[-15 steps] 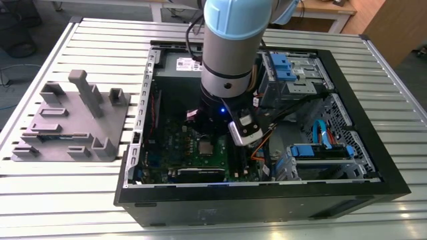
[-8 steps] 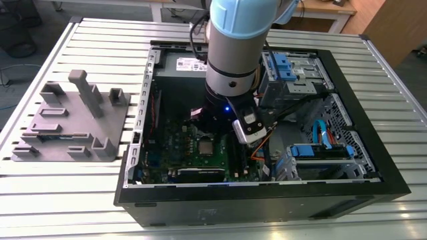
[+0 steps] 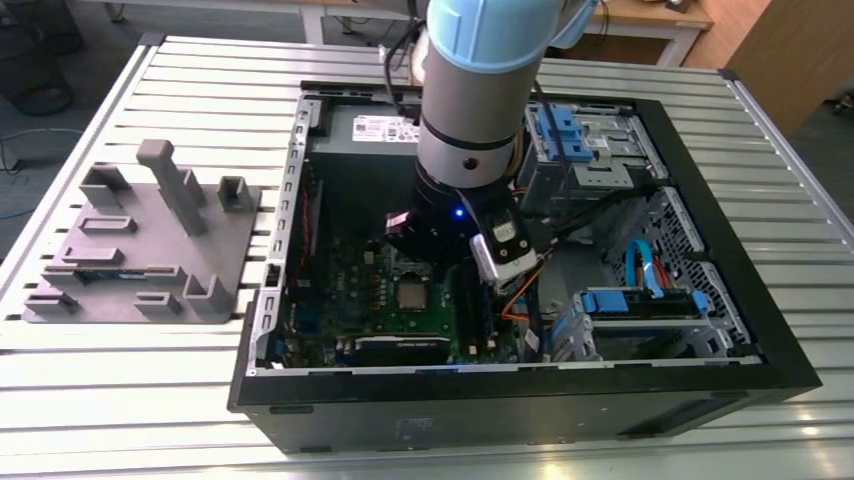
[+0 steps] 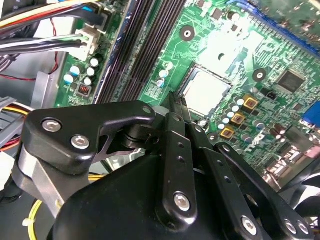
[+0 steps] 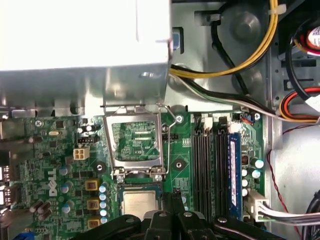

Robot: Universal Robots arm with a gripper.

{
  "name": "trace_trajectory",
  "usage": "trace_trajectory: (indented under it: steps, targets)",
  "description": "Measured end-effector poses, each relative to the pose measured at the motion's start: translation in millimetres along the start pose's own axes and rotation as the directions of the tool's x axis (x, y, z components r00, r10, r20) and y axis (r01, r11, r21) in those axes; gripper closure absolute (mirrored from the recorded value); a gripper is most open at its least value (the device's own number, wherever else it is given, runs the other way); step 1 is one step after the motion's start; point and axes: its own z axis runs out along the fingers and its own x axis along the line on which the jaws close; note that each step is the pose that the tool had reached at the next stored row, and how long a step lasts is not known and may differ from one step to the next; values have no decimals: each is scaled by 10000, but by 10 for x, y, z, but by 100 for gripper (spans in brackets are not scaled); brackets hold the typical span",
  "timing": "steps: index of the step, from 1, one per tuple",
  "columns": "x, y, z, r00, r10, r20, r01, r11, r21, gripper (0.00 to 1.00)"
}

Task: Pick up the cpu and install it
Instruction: 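Close the cpu cover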

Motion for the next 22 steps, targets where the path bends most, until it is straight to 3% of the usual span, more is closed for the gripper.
trace_trajectory:
  steps: [6, 13, 22]
  targets:
    - [-16, 85, 13, 10000, -1, 0, 1, 10000, 0, 89]
    - [-96, 153, 26, 10000, -1, 0, 1, 10000, 1, 89]
    - [-94, 212, 26, 10000, 0, 0, 0, 10000, 1, 89]
